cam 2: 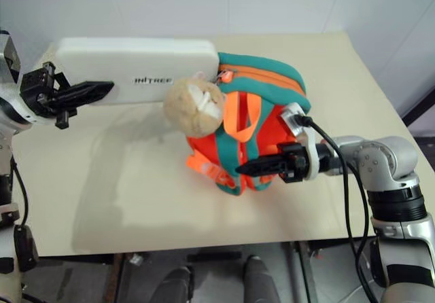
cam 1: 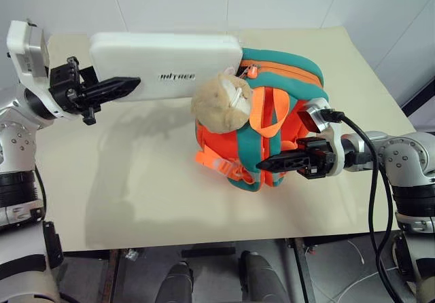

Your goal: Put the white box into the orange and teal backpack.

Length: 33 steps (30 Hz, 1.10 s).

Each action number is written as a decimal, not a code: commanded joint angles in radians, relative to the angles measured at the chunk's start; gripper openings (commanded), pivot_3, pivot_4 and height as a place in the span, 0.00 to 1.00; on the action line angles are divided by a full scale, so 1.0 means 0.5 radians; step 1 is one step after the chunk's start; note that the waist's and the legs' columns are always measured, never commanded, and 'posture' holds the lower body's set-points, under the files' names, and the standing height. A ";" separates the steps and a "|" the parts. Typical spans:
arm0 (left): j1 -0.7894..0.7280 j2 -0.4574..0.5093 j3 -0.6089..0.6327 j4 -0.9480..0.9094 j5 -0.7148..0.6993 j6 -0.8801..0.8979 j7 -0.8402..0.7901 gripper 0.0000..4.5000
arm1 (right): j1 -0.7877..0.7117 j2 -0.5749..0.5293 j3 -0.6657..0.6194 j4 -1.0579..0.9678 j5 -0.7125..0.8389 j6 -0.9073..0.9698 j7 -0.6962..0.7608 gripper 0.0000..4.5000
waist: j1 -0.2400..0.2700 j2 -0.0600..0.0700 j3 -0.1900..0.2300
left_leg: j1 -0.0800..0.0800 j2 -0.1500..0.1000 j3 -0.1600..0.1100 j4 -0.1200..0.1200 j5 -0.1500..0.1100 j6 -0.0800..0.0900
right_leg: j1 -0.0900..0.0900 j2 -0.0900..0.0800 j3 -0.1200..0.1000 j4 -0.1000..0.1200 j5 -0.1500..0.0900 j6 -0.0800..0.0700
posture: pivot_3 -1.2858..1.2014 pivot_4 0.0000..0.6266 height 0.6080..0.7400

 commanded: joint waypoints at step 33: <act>-0.519 -0.864 -0.758 0.508 0.761 -0.339 0.011 0.38 | -0.023 0.179 -0.016 -0.038 -0.069 -0.058 -0.044 0.00 | 0.043 0.000 0.000 | -0.002 -0.001 -0.001 0.007 0.000 0.001 | 0.000 0.000 0.000 0.003 0.001 0.002 | 0.52 0.24 1.00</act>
